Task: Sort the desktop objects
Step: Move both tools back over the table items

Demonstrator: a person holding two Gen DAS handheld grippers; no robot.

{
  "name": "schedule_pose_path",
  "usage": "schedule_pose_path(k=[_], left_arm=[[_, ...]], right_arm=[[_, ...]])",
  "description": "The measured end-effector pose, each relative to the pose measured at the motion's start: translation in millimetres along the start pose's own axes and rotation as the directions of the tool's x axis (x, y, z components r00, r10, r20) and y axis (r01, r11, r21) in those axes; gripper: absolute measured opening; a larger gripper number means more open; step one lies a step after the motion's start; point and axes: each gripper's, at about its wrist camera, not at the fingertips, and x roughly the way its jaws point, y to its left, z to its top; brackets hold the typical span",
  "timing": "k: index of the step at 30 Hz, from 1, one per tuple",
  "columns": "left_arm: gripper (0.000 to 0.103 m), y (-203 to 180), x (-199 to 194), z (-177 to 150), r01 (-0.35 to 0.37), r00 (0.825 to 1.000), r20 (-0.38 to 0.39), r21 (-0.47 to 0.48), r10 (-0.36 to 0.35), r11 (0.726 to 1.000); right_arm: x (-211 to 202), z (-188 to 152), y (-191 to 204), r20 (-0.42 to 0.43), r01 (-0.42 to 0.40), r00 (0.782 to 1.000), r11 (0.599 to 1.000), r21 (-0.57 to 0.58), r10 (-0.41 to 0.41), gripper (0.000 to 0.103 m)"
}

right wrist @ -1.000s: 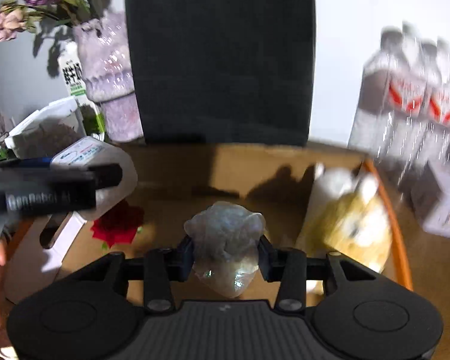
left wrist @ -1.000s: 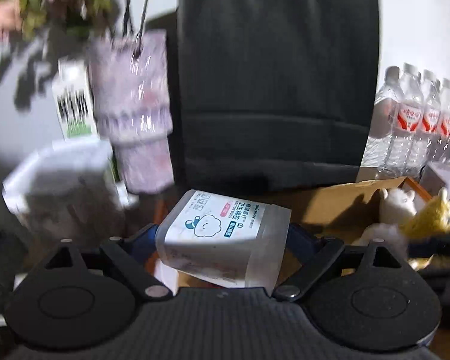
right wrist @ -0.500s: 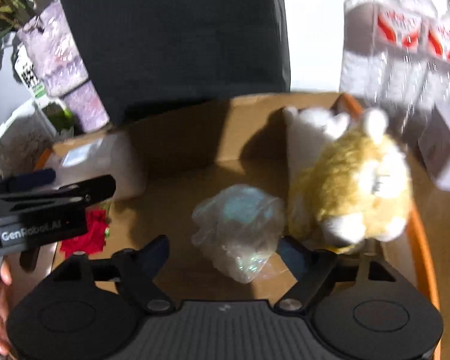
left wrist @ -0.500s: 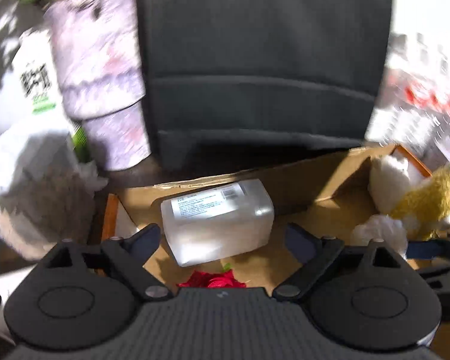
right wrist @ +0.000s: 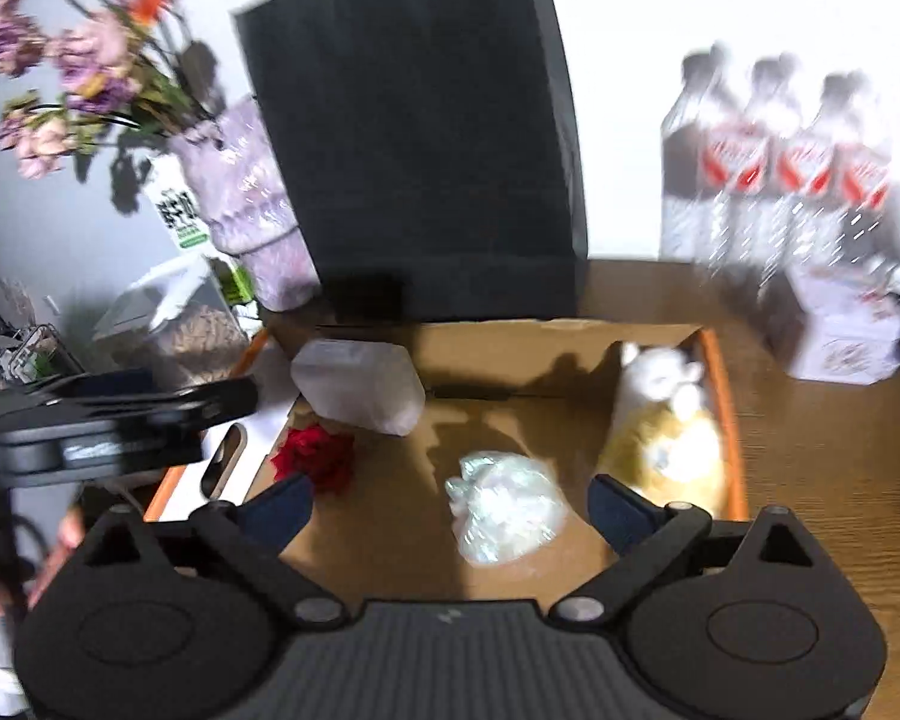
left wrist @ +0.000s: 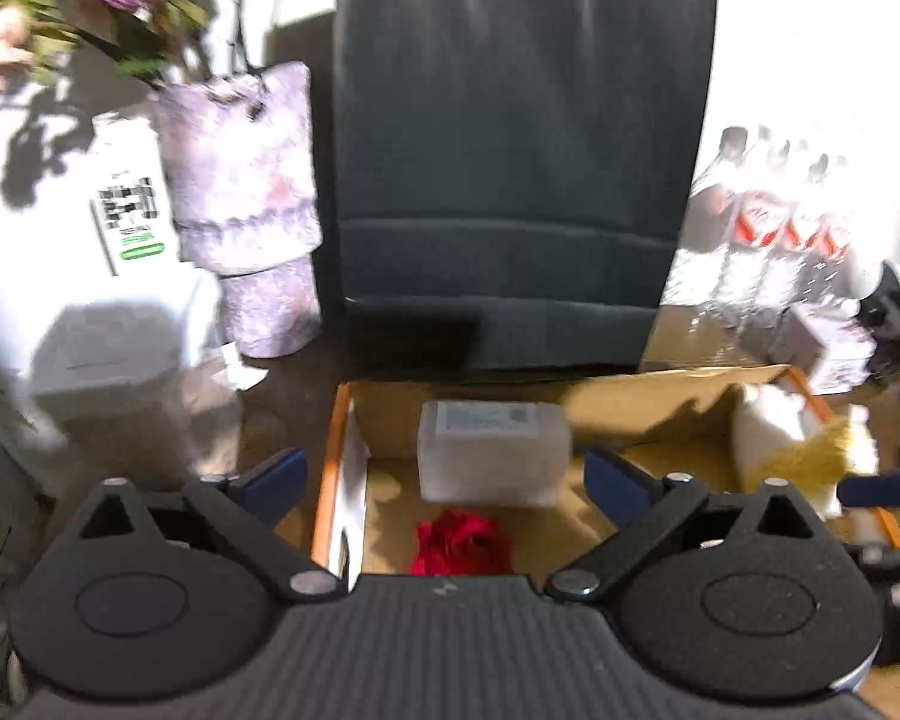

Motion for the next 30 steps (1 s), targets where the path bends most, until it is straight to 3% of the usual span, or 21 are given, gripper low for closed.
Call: schedule_pose_path(k=[2, 6, 10, 12, 14, 16, 19, 20, 21, 22, 24, 25, 26, 27, 30], left_arm=[[0.103, -5, -35, -20, 0.01, 0.999, 0.033, -0.001, -0.01, 1.0], [0.103, -2, -96, -83, 0.125, 0.986, 0.107, -0.003, -0.124, 0.992], [0.103, -2, -132, -150, 0.147, 0.98, 0.14, -0.013, -0.144, 0.989], [0.103, 1, -144, -178, 0.145, 0.979, 0.148, -0.034, -0.139, 0.989], [0.103, 5, -154, -201, 0.14, 0.979, 0.156, -0.066, -0.128, 0.988], [0.103, 11, -164, -223, 0.159, 0.976, 0.165, -0.114, -0.139, 0.981], [0.103, 16, -169, -245, 0.165, 0.978, 0.15, -0.136, -0.145, 0.977], [0.103, 17, -171, -249, 0.159, 0.98, 0.144, -0.129, -0.14, 0.979], [0.103, 16, -174, -251, 0.15, 0.981, 0.142, -0.122, -0.132, 0.981], [0.103, 16, -179, -253, 0.142, 0.981, 0.152, -0.119, -0.124, 0.983], [0.103, 16, -188, -256, 0.15, 0.973, 0.191, -0.105, -0.128, 0.983], [0.103, 14, -189, -258, 0.146, 0.973, 0.192, -0.092, -0.126, 0.985], [0.103, 13, -187, -259, 0.133, 0.976, 0.182, -0.078, -0.117, 0.988], [0.103, 11, -185, -260, 0.119, 0.98, 0.171, -0.072, -0.106, 0.99], [0.103, 11, -175, -263, 0.125, 0.983, 0.143, -0.082, -0.113, 0.989]], right_arm=[[-24, -27, 2, 0.044, 0.007, 0.999, 1.0, -0.019, -0.006, 0.098], [-71, -99, 15, 0.171, 0.051, 0.985, 0.992, -0.115, -0.031, 0.098], [-103, -167, 32, 0.29, 0.16, 0.952, 0.967, -0.198, -0.098, 0.098], [-117, -194, 39, 0.324, 0.162, 0.942, 0.968, -0.193, -0.093, 0.098], [-121, -217, 43, 0.315, 0.119, 0.948, 0.975, -0.185, -0.056, 0.103], [-115, -233, 42, 0.226, 0.065, 0.974, 0.976, -0.207, -0.017, 0.103], [-111, -246, 48, 0.191, 0.117, 0.979, 0.967, -0.227, -0.074, 0.1], [-120, -249, 53, 0.238, 0.149, 0.967, 0.963, -0.224, -0.094, 0.089], [-133, -250, 59, 0.326, 0.182, 0.939, 0.962, -0.203, -0.109, 0.09], [-149, -254, 62, 0.43, 0.196, 0.896, 0.966, -0.17, -0.107, 0.097], [-160, -265, 61, 0.542, 0.163, 0.838, 0.975, -0.15, -0.056, 0.103], [-156, -264, 61, 0.501, 0.153, 0.864, 0.973, -0.175, -0.046, 0.103], [-148, -261, 62, 0.421, 0.154, 0.905, 0.967, -0.202, -0.057, 0.103], [-141, -260, 61, 0.373, 0.156, 0.925, 0.967, -0.202, -0.072, 0.101], [-135, -265, 54, 0.414, 0.186, 0.903, 0.972, -0.144, -0.111, 0.1]])
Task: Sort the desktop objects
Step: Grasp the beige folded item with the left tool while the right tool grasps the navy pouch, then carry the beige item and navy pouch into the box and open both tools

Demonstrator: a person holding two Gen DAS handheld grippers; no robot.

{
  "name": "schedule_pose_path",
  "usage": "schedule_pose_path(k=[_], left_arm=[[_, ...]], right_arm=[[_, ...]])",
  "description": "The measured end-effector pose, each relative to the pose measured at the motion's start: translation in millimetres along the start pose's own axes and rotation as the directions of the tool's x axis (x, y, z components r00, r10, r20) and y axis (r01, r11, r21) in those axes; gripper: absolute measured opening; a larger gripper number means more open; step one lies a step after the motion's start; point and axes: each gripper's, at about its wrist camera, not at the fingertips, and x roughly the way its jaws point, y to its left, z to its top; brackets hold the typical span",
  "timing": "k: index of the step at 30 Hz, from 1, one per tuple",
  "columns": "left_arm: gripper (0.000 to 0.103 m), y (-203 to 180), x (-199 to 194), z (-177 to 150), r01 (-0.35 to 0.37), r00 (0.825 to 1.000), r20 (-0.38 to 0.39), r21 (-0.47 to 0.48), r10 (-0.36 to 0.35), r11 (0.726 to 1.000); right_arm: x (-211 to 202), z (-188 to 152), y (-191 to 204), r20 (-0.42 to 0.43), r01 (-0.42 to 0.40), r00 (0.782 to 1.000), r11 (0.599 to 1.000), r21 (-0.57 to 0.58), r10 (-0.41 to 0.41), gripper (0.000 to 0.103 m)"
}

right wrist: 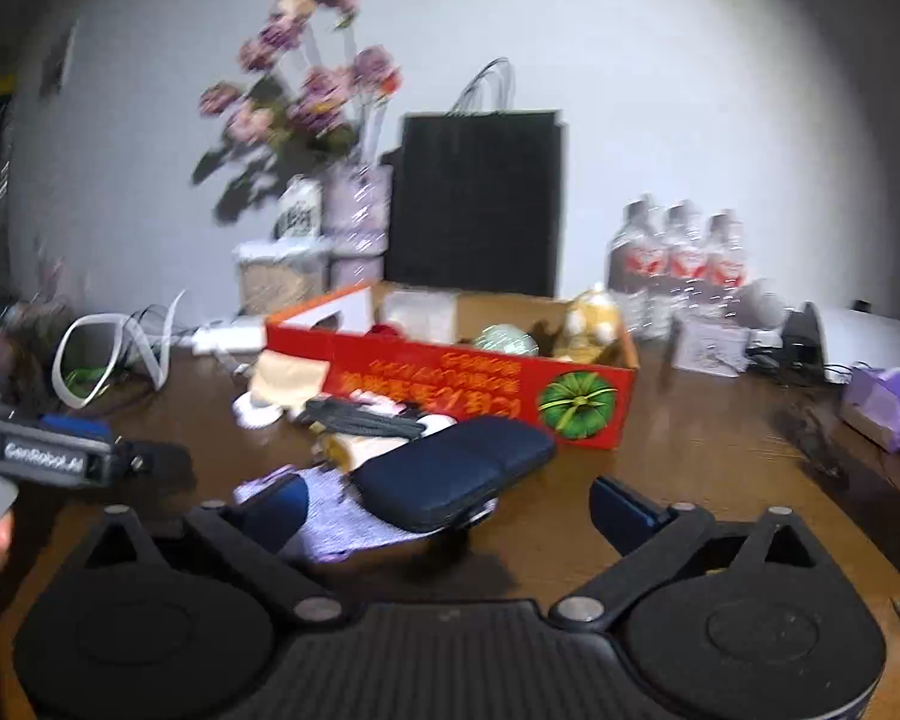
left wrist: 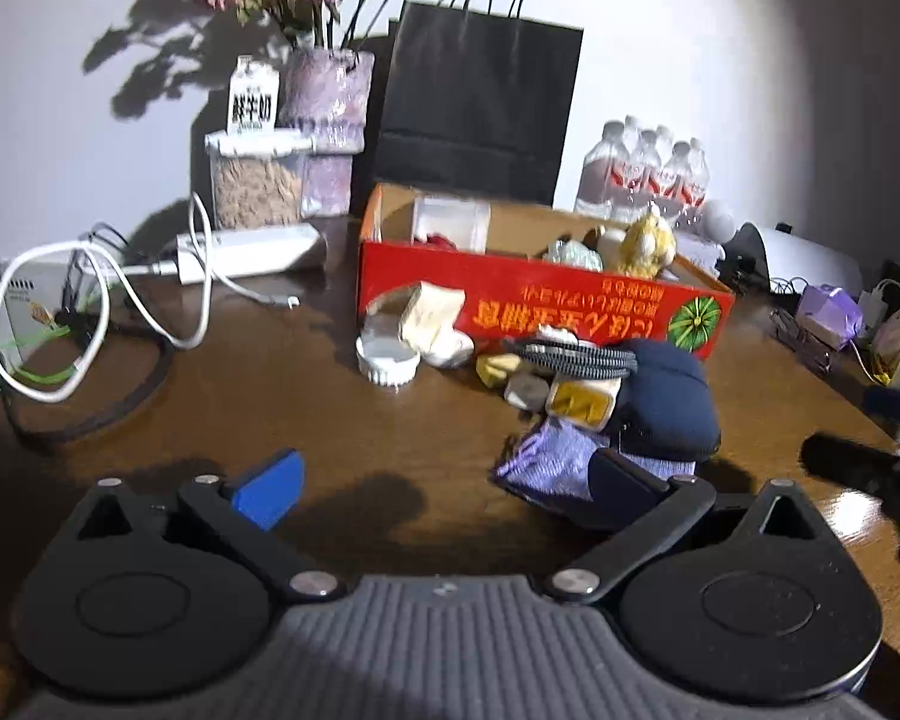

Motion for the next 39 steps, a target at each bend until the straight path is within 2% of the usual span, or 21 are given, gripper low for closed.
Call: schedule_pose_path(k=[2, 5, 9, 11, 13, 15, 16, 17, 18, 19, 20, 22, 23, 26, 28, 29, 30, 32, 34, 36, 39], left_arm=[[0.103, 1, 6, 1, 0.001, 1.0, -0.01, -0.006, -0.001, 1.0], [0.103, -1, 17, 9, -0.004, 1.0, -0.001, 0.037, 0.004, 0.999], [0.103, 3, 46, 38, -0.015, 0.998, 0.054, 0.132, 0.008, 0.991], [0.103, 9, 67, 55, -0.037, 0.998, 0.061, 0.145, 0.028, 0.989], [0.1, 16, 88, 71, -0.018, 0.999, 0.045, 0.156, 0.012, 0.988], [0.087, 21, 108, 81, 0.004, 1.0, -0.001, 0.157, -0.004, 0.988], [0.065, 22, 115, 83, -0.002, 1.0, -0.023, 0.157, 0.005, 0.988], [0.05, 22, 121, 84, -0.012, 0.999, -0.047, 0.152, 0.02, 0.988], [0.027, 23, 123, 83, -0.019, 0.998, -0.061, 0.135, 0.028, 0.991], [0.023, 25, 122, 81, -0.014, 0.998, -0.059, 0.118, 0.021, 0.993], [0.013, 25, 119, 80, -0.001, 0.999, -0.052, 0.111, 0.007, 0.994], [0.012, 23, 106, 79, 0.011, 1.0, -0.022, 0.103, -0.009, 0.995], [0.01, 22, 98, 80, 0.014, 1.0, 0.004, 0.101, -0.015, 0.995], [0.009, 23, 70, 88, 0.046, 0.997, 0.063, 0.052, -0.049, 0.998], [0.009, 26, 52, 95, 0.073, 0.993, 0.092, 0.012, -0.074, 0.997], [0.009, 28, 43, 97, 0.088, 0.991, 0.1, -0.004, -0.088, 0.996], [0.009, 29, 35, 100, 0.101, 0.99, 0.103, -0.016, -0.099, 0.995], [0.009, 30, 22, 100, 0.132, 0.988, 0.089, -0.021, -0.129, 0.991], [0.009, 28, 14, 88, 0.166, 0.985, 0.048, -0.045, -0.163, 0.985], [0.009, 24, 10, 67, 0.205, 0.978, -0.028, -0.069, -0.207, 0.976], [0.009, 17, 3, 33, 0.215, 0.969, -0.106, -0.075, -0.223, 0.974]], right_arm=[[12, 1, -3, -0.037, 0.001, 0.999, 1.0, 0.012, -0.001, 0.099], [33, 9, -6, -0.088, -0.022, 0.996, 0.999, 0.048, 0.026, 0.099], [69, 15, -5, -0.185, 0.003, 0.983, 0.996, 0.09, 0.014, 0.098], [94, 18, -7, -0.226, 0.015, 0.974, 0.993, 0.119, 0.013, 0.098], [111, 19, -12, -0.243, 0.018, 0.97, 0.986, 0.163, 0.023, 0.095], [126, 23, -15, -0.265, 0.021, 0.964, 0.979, 0.202, 0.033, 0.095], [133, 23, -14, -0.275, 0.022, 0.961, 0.979, 0.201, 0.035, 0.095], [138, 24, -11, -0.284, 0.019, 0.958, 0.982, 0.186, 0.035, 0.094], [142, 23, -8, -0.292, 0.024, 0.956, 0.987, 0.159, 0.023, 0.094], [146, 23, -5, -0.302, 0.025, 0.953, 0.989, 0.143, 0.019, 0.094], [149, 22, -4, -0.313, 0.025, 0.95, 0.99, 0.138, 0.019, 0.095], [153, 21, -3, -0.331, 0.021, 0.943, 0.989, 0.144, 0.028, 0.094], [152, 21, -5, -0.334, 0.014, 0.942, 0.988, 0.153, 0.038, 0.088], [139, 25, -14, -0.326, -0.009, 0.943, 0.983, 0.182, 0.068, 0.064], [129, 30, -21, -0.313, -0.02, 0.947, 0.984, 0.18, 0.076, 0.055], [122, 33, -25, -0.301, -0.019, 0.951, 0.984, 0.177, 0.072, 0.049], [115, 35, -27, -0.286, -0.012, 0.956, 0.985, 0.17, 0.061, 0.035], [98, 40, -32, -0.255, -0.017, 0.966, 0.991, 0.135, 0.051, 0.021], [80, 37, -34, -0.246, -0.032, 0.968, 0.996, 0.087, 0.052, 0.02], [68, 29, -35, -0.27, -0.029, 0.962, 0.999, 0.046, 0.04, 0.021], [47, 18, -42, -0.298, -0.058, 0.951, 0.996, 0.067, 0.076, 0.022]])
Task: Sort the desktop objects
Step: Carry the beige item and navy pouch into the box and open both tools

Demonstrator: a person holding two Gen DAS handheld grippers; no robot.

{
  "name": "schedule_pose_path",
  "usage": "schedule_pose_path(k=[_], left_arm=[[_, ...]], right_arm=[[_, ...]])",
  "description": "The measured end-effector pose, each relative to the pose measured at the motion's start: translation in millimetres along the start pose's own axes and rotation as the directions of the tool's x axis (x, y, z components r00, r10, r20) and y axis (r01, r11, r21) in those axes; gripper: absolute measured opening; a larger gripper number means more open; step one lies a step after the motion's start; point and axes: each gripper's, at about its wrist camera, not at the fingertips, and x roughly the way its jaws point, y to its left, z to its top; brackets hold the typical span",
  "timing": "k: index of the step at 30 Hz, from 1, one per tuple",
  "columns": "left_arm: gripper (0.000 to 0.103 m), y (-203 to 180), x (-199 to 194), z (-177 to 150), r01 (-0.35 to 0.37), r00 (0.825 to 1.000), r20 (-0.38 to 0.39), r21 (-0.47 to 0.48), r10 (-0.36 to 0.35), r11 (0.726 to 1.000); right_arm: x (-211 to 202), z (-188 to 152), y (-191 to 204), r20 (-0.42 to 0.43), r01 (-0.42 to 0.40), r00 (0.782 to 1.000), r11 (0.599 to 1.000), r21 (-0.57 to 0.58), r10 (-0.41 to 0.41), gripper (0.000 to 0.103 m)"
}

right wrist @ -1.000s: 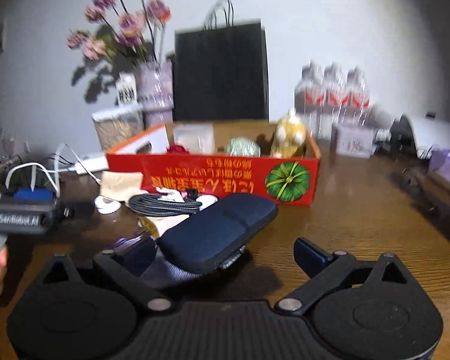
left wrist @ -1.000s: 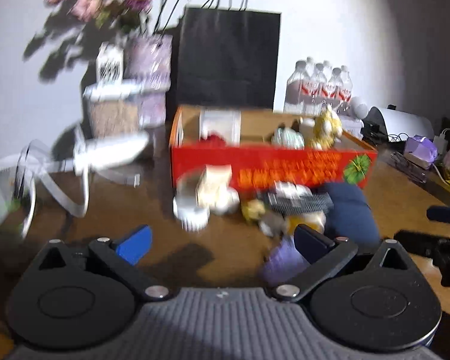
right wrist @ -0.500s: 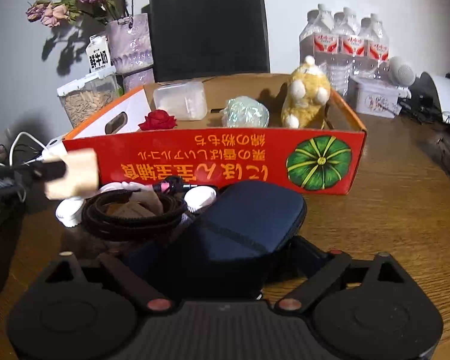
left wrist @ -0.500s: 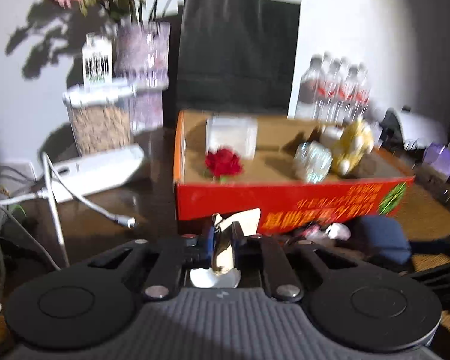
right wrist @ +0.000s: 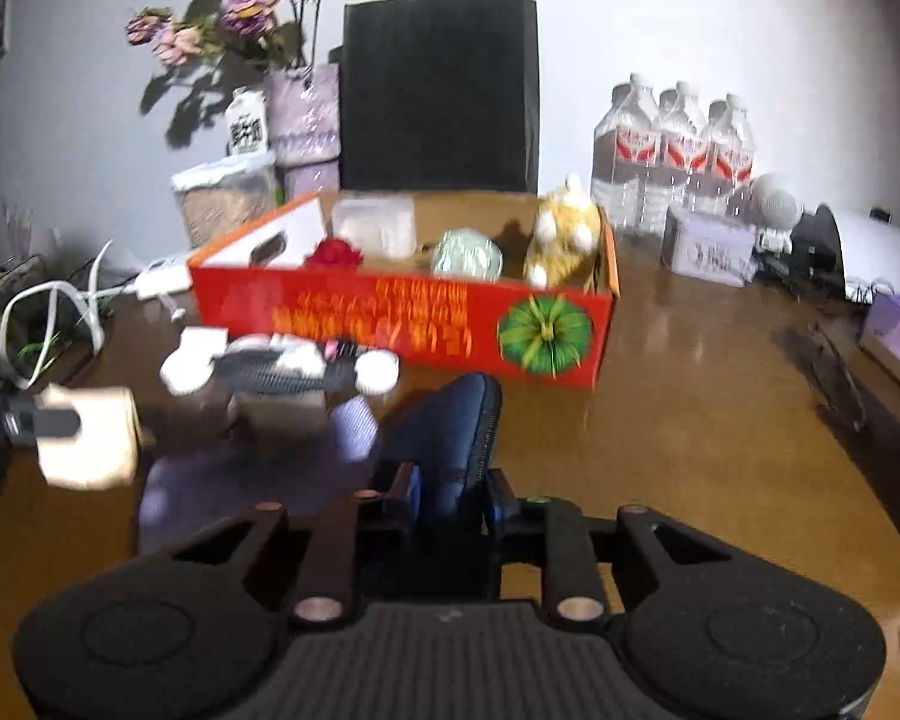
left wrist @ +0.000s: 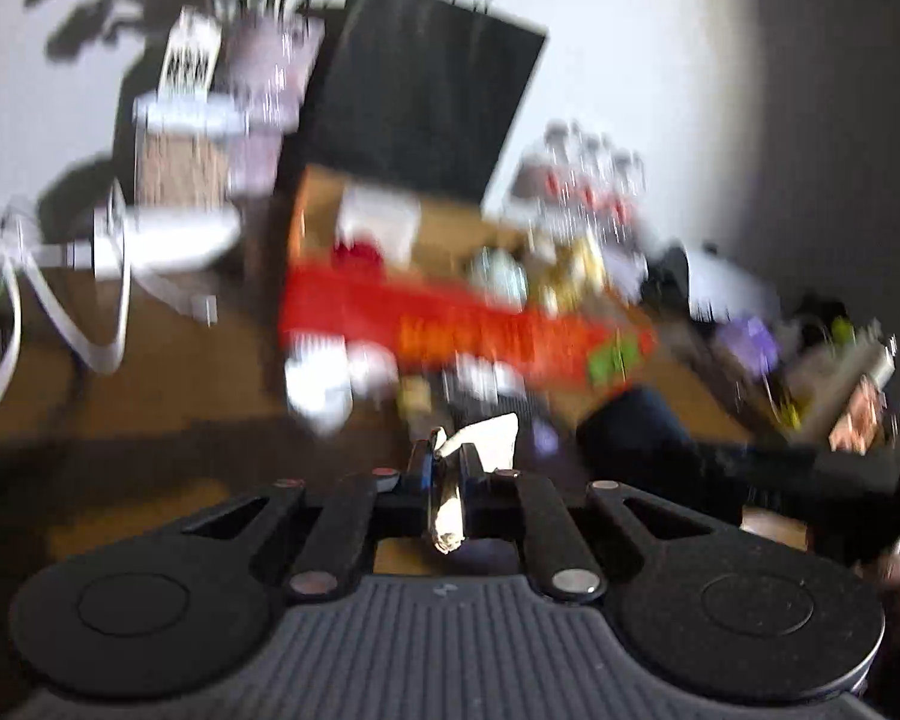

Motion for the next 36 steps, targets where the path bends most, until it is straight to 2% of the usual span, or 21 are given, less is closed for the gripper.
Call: schedule_pose_path(k=[4, 6, 7, 9, 10, 11, 12, 14, 15, 17, 18, 19, 20, 21, 24, 27, 30, 33, 36], left_arm=[[0.009, -1, -4, -35, -0.013, 0.997, -0.079, -0.021, 0.012, 1.0], [0.012, 0, -4, -48, -0.06, 0.992, -0.111, -0.004, 0.059, 0.998], [0.017, 2, -5, -54, -0.074, 0.991, -0.111, 0.001, 0.074, 0.997], [0.045, 0, -12, -59, -0.067, 0.993, -0.094, 0.039, 0.07, 0.997], [0.072, -2, -16, -59, -0.06, 0.993, -0.094, 0.065, 0.066, 0.996], [0.08, -4, -20, -59, -0.059, 0.995, -0.079, 0.09, 0.066, 0.994], [0.084, -7, -24, -59, -0.061, 0.997, -0.05, 0.119, 0.067, 0.991], [0.084, -13, -25, -56, -0.071, 0.997, -0.01, 0.18, 0.074, 0.981], [0.084, -13, -22, -54, -0.081, 0.997, 0.001, 0.2, 0.083, 0.976], [0.079, -15, -13, -52, -0.099, 0.995, 0.0, 0.222, 0.101, 0.97], [0.067, -15, -9, -52, -0.091, 0.995, -0.014, 0.233, 0.097, 0.968], [0.046, -15, -5, -52, -0.08, 0.995, -0.033, 0.238, 0.091, 0.968], [0.018, -14, -2, -53, -0.069, 0.995, -0.059, 0.237, 0.085, 0.969], [0.013, -14, -1, -54, -0.058, 0.994, -0.082, 0.232, 0.079, 0.971], [0.01, -12, -9, -58, -0.034, 0.995, -0.086, 0.212, 0.053, 0.977], [0.009, -9, -19, -59, 0.004, 0.997, -0.074, 0.173, 0.009, 0.985], [0.009, -3, -23, -51, 0.007, 0.998, -0.064, 0.122, 0.001, 0.993], [0.009, 7, -25, -26, 0.048, 0.998, -0.034, 0.045, -0.046, 0.998], [0.009, 11, -10, 21, 0.074, 0.997, 0.01, 0.022, -0.074, 0.997]], right_arm=[[-17, -15, -7, -0.038, -0.036, 0.999, 0.999, 0.013, 0.036, 0.023], [-22, -20, -7, -0.05, -0.043, 0.998, 0.999, 0.007, 0.043, 0.029], [-23, -21, -7, -0.057, -0.019, 0.998, 1.0, 0.007, 0.02, 0.032], [-23, -24, -1, -0.065, 0.065, 0.996, 0.998, -0.02, -0.066, 0.048], [-25, -25, 4, -0.05, 0.106, 0.993, 0.994, -0.032, -0.108, 0.053], [-26, -25, 9, -0.039, 0.119, 0.992, 0.992, -0.031, -0.121, 0.065], [-27, -25, 11, -0.036, 0.107, 0.994, 0.994, -0.012, -0.107, 0.07], [-24, -25, 20, -0.039, 0.05, 0.998, 0.998, 0.025, -0.049, 0.075], [-20, -26, 25, -0.042, 0.037, 0.998, 0.999, 0.024, -0.036, 0.081], [-10, -29, 35, -0.056, 0.075, 0.996, 0.997, 0.004, -0.075, 0.081], [-3, -30, 37, -0.066, 0.106, 0.992, 0.994, -0.009, -0.107, 0.08], [1, -30, 39, -0.068, 0.134, 0.988, 0.991, -0.021, -0.135, 0.078], [3, -31, 41, -0.066, 0.164, 0.984, 0.986, -0.039, -0.166, 0.07], [3, -32, 44, -0.062, 0.174, 0.982, 0.983, -0.06, -0.177, 0.065], [-7, -34, 40, -0.061, 0.123, 0.99, 0.99, -0.063, -0.126, 0.053], [-19, -34, 30, -0.066, 0.079, 0.995, 0.996, -0.032, -0.081, 0.051], [-31, -27, 19, -0.03, 0.074, 0.997, 0.997, 0.021, -0.073, 0.051], [-41, 0, 10, 0.044, 0.03, 0.999, 0.997, 0.069, -0.033, 0.051], [-31, 54, 7, 0.118, -0.057, 0.992, 0.996, 0.069, 0.049, 0.051]])
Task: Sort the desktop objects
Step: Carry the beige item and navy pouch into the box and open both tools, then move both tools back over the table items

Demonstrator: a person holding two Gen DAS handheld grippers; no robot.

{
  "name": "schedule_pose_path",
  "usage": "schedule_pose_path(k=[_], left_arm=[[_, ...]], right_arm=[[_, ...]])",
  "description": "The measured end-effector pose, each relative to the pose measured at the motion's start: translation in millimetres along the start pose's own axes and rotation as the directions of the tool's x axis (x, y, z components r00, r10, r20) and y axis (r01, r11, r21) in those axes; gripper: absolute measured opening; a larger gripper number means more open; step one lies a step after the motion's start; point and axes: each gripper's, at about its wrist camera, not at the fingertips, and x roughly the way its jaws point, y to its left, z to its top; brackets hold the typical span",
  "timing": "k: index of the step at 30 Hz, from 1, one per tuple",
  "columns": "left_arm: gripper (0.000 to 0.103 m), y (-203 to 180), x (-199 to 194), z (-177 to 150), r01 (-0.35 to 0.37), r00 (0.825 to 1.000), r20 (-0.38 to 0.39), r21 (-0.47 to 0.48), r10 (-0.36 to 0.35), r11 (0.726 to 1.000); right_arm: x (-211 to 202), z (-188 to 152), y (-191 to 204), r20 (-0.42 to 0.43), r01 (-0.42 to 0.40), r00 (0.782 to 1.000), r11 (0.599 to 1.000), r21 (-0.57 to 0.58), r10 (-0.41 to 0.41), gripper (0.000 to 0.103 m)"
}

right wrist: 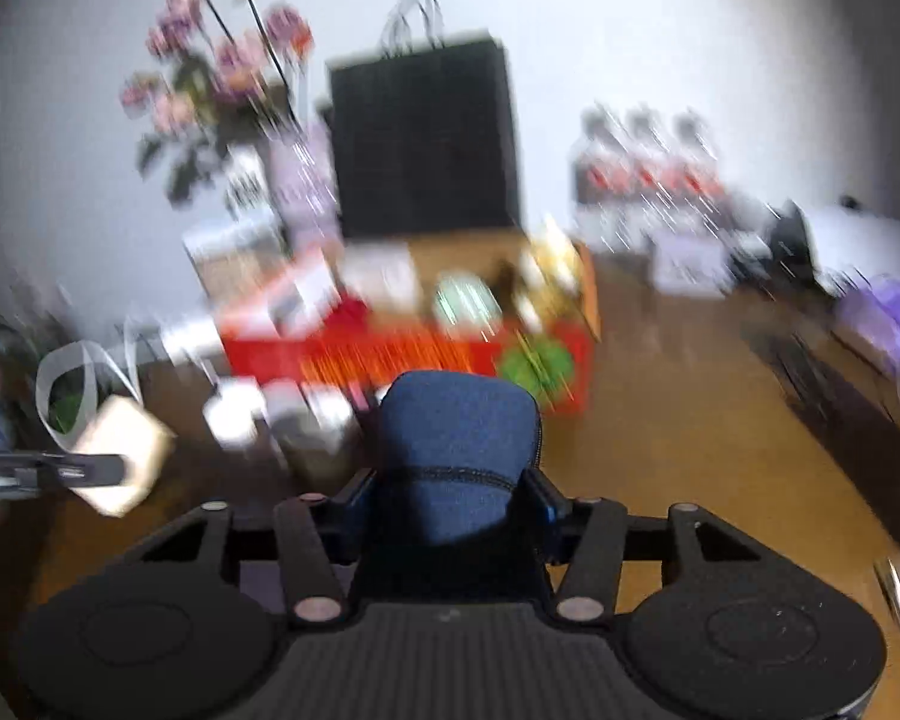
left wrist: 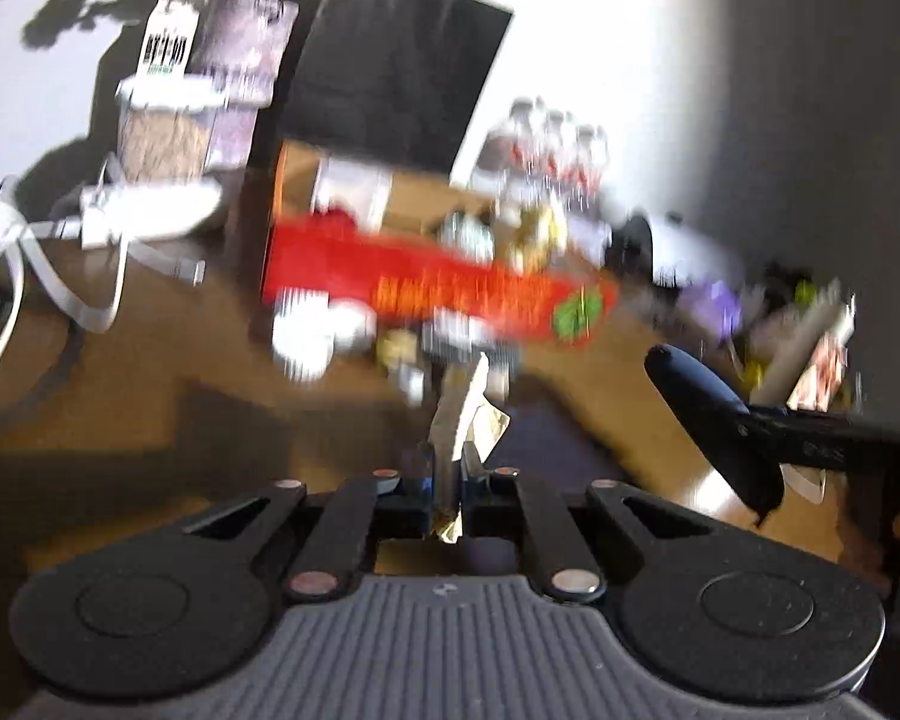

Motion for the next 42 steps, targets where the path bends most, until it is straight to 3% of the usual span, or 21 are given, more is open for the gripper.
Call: schedule_pose_path(k=[3, 5, 6, 8, 11, 13, 15, 16, 17, 19, 22, 28, 32, 35, 38, 42], left_arm=[[0.009, 4, 38, 70, 0.025, 1.0, 0.017, -0.006, -0.025, 1.0], [0.009, 8, 78, 117, 0.048, 0.999, -0.018, -0.035, -0.049, 0.998], [0.009, 8, 104, 139, 0.031, 0.999, -0.036, -0.028, -0.032, 0.999], [0.009, 4, 159, 169, -0.088, 0.994, -0.06, 0.053, 0.091, 0.995], [0.009, 11, 234, 191, -0.201, 0.964, -0.148, 0.134, 0.22, 0.97], [0.01, 21, 268, 196, -0.172, 0.956, -0.219, 0.113, 0.194, 0.978], [0.011, 26, 288, 193, -0.198, 0.939, -0.265, 0.108, 0.221, 0.974], [0.013, 28, 293, 191, -0.224, 0.931, -0.269, 0.109, 0.245, 0.969], [0.029, 30, 297, 189, -0.234, 0.929, -0.268, 0.111, 0.255, 0.966], [0.046, 36, 298, 189, -0.248, 0.929, -0.262, 0.084, 0.261, 0.965], [0.075, 45, 289, 195, -0.211, 0.941, -0.267, 0.02, 0.208, 0.977], [0.084, 30, 251, 207, -0.219, 0.957, -0.186, 0.052, 0.225, 0.974], [0.103, 26, 212, 200, -0.252, 0.962, -0.1, 0.044, 0.255, 0.967], [0.103, 30, 182, 185, -0.261, 0.964, -0.055, 0.012, 0.261, 0.965], [0.103, 26, 149, 169, -0.3, 0.953, -0.023, 0.014, 0.301, 0.954], [0.103, 5, 83, 124, -0.298, 0.953, 0.073, 0.049, 0.294, 0.953]], right_arm=[[50, 65, -2, 0.024, -0.082, 0.996, 0.996, 0.028, 0.081, 0.051], [104, 107, -7, -0.024, -0.098, 0.995, 0.993, 0.067, 0.1, 0.051], [135, 125, -9, -0.042, -0.055, 0.997, 0.995, 0.084, 0.059, 0.051], [195, 151, -10, -0.114, 0.08, 0.991, 0.996, 0.048, -0.074, 0.051], [266, 162, -19, -0.244, 0.172, 0.956, 0.985, 0.019, -0.162, 0.051], [300, 158, -27, -0.336, 0.207, 0.923, 0.978, 0.025, -0.187, 0.051], [322, 150, -29, -0.397, 0.225, 0.893, 0.974, -0.014, -0.212, 0.055], [323, 148, -26, -0.388, 0.236, 0.892, 0.971, -0.038, -0.232, 0.056], [323, 150, -25, -0.375, 0.242, 0.896, 0.969, -0.042, -0.24, 0.058], [319, 155, -28, -0.369, 0.243, 0.899, 0.97, -0.025, -0.235, 0.059], [300, 163, -30, -0.317, 0.237, 0.922, 0.971, 0.005, -0.224, 0.069], [247, 168, -19, -0.202, 0.201, 0.959, 0.98, -0.002, -0.198, 0.075], [207, 152, -8, -0.147, 0.173, 0.973, 0.983, -0.058, -0.18, 0.079], [177, 128, 3, -0.112, 0.154, 0.98, 0.982, -0.109, -0.166, 0.081], [143, 94, 12, -0.067, 0.152, 0.984, 0.976, -0.157, -0.164, 0.081], [85, 35, 25, 0.004, 0.115, 0.993, 0.971, -0.211, -0.117, 0.089]])
